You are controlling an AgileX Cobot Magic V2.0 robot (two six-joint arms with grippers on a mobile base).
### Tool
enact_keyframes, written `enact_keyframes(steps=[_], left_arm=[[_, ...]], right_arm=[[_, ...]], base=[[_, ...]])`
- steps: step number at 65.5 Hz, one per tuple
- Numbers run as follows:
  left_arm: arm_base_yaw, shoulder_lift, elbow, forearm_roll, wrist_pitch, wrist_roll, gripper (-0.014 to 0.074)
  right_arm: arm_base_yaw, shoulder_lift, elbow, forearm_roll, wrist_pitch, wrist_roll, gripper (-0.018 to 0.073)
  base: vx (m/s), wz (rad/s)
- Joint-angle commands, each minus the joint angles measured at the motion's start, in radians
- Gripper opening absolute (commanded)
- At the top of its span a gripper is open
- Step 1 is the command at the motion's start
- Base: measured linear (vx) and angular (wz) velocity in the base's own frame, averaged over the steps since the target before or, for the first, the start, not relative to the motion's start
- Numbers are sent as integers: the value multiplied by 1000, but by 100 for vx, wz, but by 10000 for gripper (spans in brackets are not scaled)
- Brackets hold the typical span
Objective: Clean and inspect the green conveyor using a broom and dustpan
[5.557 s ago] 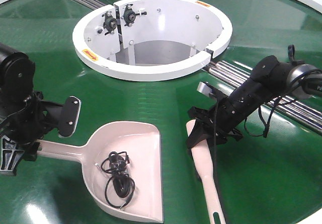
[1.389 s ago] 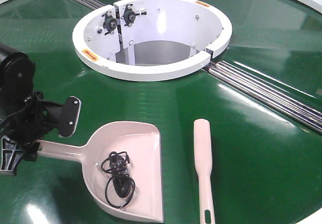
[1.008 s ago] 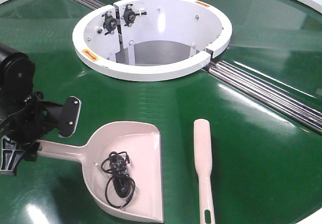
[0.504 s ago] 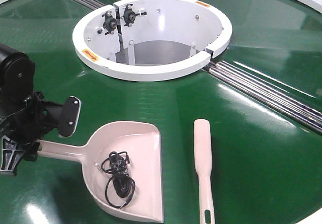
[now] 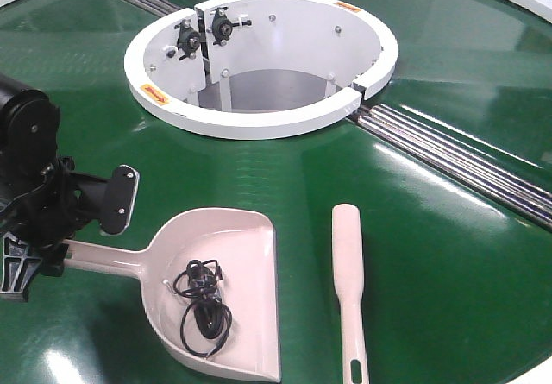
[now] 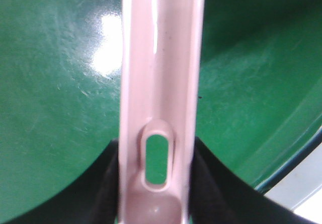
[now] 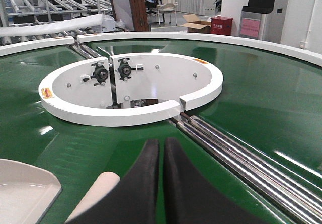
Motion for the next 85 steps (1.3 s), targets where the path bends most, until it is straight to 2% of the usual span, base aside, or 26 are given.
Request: enact_keyframes(steps=[1, 15, 24, 39, 48, 54, 58, 64, 71, 77, 85], left_arm=[[-9, -34, -27, -18, 17, -2, 12], [-9, -34, -27, -17, 17, -2, 113], [-9, -38, -27, -20, 17, -14, 251], [-9, -47, -27, -20, 13, -146, 555], [-9, -73, -46, -20, 8, -205, 634], [-9, -102, -77, -21, -3, -276, 630], [-9, -129, -107, -21, -20, -361, 617], [-9, -171, -158, -20, -47, -509, 578], [-9, -222, -224, -20, -94, -616, 498], [-8, -259, -271, -20, -131, -696, 387], [-8, -318, -288, -18, -192, -778, 150]], right_arm=[[-1, 9, -24, 0, -73, 2, -10], [-1, 9, -24, -1, -73, 2, -10], [-1, 9, -24, -1, -73, 2, -10], [-1, 9, -24, -1, -69, 2, -10], [-1, 9, -24, -1, -68, 2, -10], [-1, 9, -24, -2, -68, 2, -10], [-1, 9, -24, -2, -68, 2, -10], [-1, 9, -24, -2, -69, 2, -10], [-1, 9, -24, -4, -78, 2, -10], [-1, 9, -24, -2, -117, 2, -10], [-2, 9, -24, -4, -129, 2, -10]], base=[[0, 0], [0, 0], [0, 0], [0, 0], [0, 0], [0, 0], [0, 0], [0, 0], [0, 0], [0, 0], [0, 0]])
